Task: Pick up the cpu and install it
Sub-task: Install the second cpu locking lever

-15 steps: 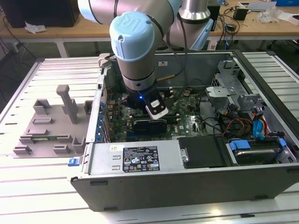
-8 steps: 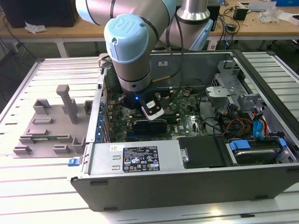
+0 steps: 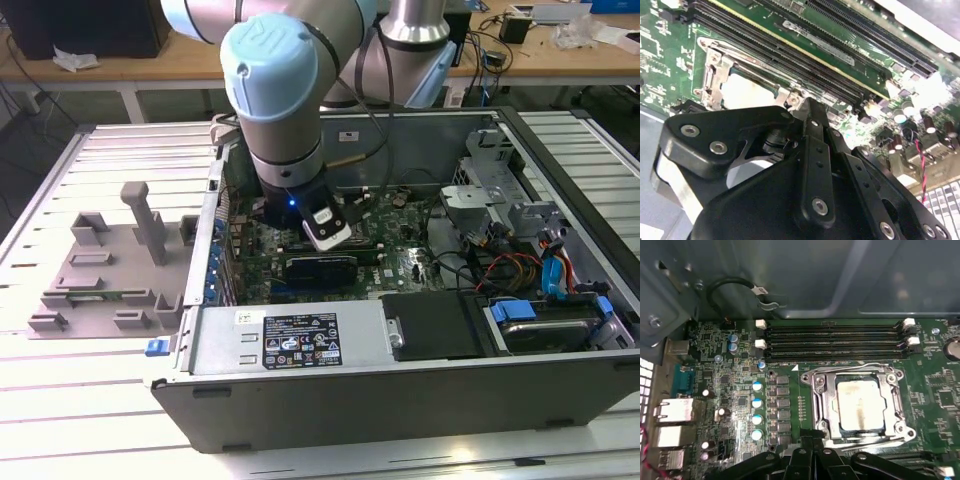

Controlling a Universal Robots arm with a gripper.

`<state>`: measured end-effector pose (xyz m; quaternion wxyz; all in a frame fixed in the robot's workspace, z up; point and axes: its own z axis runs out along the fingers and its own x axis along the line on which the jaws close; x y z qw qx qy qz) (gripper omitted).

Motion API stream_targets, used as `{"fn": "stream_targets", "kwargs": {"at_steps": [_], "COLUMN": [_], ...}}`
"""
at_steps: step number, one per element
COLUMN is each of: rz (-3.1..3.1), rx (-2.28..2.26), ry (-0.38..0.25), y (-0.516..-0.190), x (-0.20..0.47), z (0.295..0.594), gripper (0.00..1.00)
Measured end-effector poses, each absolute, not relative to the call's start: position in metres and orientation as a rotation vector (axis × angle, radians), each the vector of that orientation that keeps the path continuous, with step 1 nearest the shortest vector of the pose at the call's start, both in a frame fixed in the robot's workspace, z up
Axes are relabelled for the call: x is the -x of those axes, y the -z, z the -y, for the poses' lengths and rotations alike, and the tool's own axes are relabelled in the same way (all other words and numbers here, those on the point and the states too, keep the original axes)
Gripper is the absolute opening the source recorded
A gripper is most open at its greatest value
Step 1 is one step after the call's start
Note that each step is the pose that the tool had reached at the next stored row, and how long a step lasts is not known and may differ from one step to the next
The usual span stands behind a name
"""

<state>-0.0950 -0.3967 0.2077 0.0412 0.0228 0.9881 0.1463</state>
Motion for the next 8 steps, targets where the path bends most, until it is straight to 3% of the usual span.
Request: {"fn": "stream_targets", "kwargs": {"at_steps": [5,8], "rz": [-3.041,-3.043], "rx": [-0.065,-0.067], "ry": [-0.323,-0.297], "y": [-0.222,-0.222], "x": [0.094,0.086], "z": [0.396,0.396], "gripper": [0.11,0.11]}}
